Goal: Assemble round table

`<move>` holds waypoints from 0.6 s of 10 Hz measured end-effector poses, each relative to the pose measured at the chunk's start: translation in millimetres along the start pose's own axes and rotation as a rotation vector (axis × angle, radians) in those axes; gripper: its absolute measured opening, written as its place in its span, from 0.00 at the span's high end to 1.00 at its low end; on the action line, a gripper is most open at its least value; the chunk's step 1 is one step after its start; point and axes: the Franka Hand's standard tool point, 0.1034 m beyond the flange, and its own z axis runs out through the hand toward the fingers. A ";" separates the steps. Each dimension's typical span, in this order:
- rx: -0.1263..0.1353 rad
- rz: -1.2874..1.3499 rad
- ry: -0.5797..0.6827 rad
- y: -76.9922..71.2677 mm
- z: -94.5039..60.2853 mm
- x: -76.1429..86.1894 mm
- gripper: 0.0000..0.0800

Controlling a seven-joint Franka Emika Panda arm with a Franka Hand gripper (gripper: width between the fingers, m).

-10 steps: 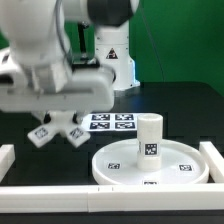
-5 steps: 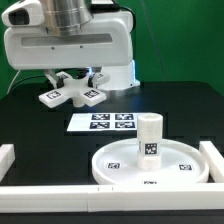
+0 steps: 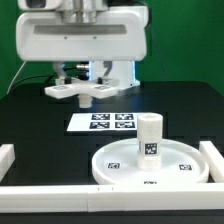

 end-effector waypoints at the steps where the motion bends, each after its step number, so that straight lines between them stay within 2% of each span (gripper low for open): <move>1: 0.004 -0.002 0.006 -8.7 -3.2 2.3 0.45; 4: 0.002 -0.001 0.001 -6.0 -0.7 0.9 0.45; 5: 0.002 0.010 0.001 -9.4 -0.5 1.1 0.45; 6: 0.006 0.021 0.003 -24.3 -0.9 2.8 0.45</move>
Offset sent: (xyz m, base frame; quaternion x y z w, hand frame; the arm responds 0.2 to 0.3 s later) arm 0.0000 0.0000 0.0000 0.0000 0.0000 0.0000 1.0000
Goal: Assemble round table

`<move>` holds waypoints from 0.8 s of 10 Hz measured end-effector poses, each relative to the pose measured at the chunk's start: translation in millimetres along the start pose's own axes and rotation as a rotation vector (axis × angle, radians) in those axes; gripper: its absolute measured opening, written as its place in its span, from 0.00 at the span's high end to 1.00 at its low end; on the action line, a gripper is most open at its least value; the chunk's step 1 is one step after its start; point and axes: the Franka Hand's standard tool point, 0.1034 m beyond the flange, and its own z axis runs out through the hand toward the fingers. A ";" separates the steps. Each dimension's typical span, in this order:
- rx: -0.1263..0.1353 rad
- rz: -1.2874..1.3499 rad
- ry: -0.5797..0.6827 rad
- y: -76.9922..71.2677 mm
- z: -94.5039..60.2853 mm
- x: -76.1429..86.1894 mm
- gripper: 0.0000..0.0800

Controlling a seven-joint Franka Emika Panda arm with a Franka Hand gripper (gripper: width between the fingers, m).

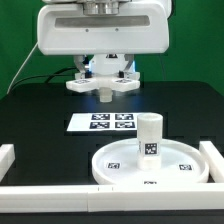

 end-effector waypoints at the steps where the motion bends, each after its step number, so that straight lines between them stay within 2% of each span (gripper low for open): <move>1: 0.002 -0.001 0.006 -14.8 -1.8 5.2 0.45; 3: 0.000 -0.002 0.007 -35.2 1.2 9.2 0.45; 5: -0.008 -0.004 -0.009 -41.5 13.1 4.5 0.45; 8: -0.015 -0.009 -0.024 -42.9 22.4 0.4 0.45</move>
Offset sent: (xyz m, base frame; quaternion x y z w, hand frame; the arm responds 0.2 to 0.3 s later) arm 0.0048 0.0176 -0.0115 -0.0119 -0.0066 0.0139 0.9998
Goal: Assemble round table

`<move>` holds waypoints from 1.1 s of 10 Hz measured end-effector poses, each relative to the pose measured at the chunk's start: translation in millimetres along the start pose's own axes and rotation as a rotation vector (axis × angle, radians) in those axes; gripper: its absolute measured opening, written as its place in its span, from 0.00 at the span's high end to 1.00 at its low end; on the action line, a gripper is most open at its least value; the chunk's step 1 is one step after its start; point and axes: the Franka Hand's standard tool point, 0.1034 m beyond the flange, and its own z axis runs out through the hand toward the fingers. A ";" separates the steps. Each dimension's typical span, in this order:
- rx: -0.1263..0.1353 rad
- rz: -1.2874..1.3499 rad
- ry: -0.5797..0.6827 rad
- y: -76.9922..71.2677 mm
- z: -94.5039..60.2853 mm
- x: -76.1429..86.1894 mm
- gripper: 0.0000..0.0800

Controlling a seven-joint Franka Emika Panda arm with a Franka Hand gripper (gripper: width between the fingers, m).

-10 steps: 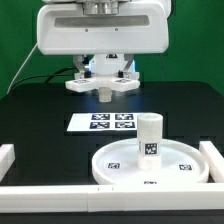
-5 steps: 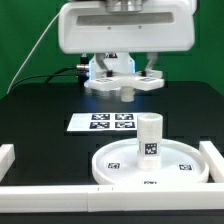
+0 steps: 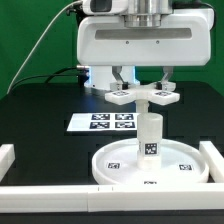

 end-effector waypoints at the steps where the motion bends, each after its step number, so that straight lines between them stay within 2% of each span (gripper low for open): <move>1: -0.001 0.000 -0.005 -2.2 3.0 -0.9 0.45; 5: 0.000 0.007 -0.013 -14.9 10.0 -5.0 0.45; 9: -0.015 0.009 -0.033 -9.6 25.6 -9.5 0.45; 11: -0.017 0.009 -0.018 -8.0 25.6 -6.1 0.45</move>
Offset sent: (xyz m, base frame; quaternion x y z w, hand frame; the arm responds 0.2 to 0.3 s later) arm -0.0002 0.0191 -0.0076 0.0022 -0.0020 0.0196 0.9998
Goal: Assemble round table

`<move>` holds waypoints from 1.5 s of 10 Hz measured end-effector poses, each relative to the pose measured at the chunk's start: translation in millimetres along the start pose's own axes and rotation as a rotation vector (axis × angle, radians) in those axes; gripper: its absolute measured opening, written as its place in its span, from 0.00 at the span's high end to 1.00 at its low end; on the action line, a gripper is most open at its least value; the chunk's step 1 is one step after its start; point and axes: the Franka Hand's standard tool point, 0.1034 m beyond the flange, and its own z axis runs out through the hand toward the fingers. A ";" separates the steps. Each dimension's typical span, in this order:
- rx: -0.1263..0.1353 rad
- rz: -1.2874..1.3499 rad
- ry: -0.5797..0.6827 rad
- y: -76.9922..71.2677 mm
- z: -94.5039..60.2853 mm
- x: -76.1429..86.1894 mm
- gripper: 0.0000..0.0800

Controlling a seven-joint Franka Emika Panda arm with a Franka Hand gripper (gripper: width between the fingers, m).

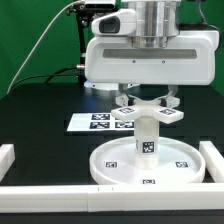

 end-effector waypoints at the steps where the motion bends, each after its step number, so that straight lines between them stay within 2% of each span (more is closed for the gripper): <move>1: 0.000 -0.002 0.014 -0.1 0.1 0.7 0.45; 5: 0.001 0.075 0.014 -0.8 0.5 0.6 0.45; 7: 0.007 0.322 0.022 -5.6 0.8 1.3 0.45; 10: 0.051 0.734 0.059 -6.8 1.6 5.5 0.45; 11: 0.074 0.928 0.056 -6.1 1.7 5.1 0.45; 12: 0.087 1.005 0.050 -5.6 1.5 4.9 0.45; 15: 0.093 1.051 0.043 -5.8 1.8 4.4 0.44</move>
Offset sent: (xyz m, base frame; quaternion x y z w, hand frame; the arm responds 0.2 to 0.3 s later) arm 0.0000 0.0000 0.0000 0.0000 0.0000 0.0650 0.9979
